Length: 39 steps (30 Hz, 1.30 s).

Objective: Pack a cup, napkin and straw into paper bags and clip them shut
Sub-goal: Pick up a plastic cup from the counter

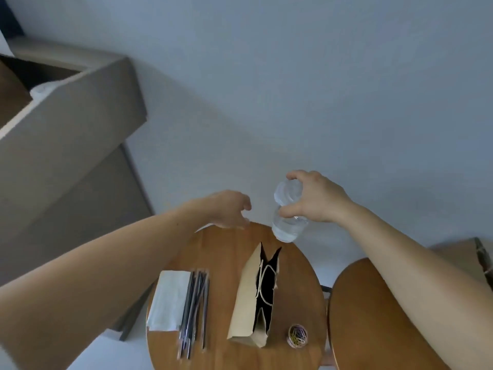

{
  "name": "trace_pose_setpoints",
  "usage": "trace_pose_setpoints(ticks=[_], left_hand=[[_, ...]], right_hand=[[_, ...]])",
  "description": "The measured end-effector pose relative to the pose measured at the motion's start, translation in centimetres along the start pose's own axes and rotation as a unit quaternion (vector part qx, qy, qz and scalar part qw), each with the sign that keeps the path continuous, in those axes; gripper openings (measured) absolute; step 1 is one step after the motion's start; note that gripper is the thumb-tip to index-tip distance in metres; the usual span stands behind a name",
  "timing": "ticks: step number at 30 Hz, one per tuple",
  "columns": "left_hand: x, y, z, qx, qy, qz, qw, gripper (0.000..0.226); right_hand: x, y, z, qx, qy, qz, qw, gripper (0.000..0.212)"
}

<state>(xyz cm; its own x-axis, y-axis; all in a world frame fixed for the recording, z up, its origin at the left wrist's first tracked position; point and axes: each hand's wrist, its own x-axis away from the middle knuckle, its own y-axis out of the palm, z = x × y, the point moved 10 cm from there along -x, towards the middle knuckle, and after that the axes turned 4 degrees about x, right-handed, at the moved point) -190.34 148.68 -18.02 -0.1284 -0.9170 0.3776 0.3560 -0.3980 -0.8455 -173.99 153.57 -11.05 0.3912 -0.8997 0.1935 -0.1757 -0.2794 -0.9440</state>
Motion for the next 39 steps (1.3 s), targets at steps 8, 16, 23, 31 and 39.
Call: trace_pose_setpoints(ticks=[8,16,23,31,39], left_hand=[[1.6,15.7,-1.0,-0.013,-0.036,-0.174,0.984,0.08],[1.9,20.1,0.1,-0.003,-0.108,-0.11,0.988,0.046],[2.0,21.3,-3.6,0.169,-0.252,-0.092,0.949,0.028],[2.9,21.6,-3.5,0.23,-0.242,-0.108,0.936,0.027],[3.6,21.3,-4.1,0.199,-0.235,-0.092,0.947,0.022]], right_hand=[[1.1,6.1,2.6,-0.055,0.011,0.005,0.998,0.096],[1.8,9.8,2.0,-0.088,0.043,0.003,0.995,0.094],[3.7,11.5,2.8,-0.025,0.023,-0.042,0.999,0.095],[5.9,18.7,-0.2,0.173,-0.164,-0.125,0.963,0.094],[3.8,30.9,2.7,0.144,-0.028,-0.269,0.952,0.082]])
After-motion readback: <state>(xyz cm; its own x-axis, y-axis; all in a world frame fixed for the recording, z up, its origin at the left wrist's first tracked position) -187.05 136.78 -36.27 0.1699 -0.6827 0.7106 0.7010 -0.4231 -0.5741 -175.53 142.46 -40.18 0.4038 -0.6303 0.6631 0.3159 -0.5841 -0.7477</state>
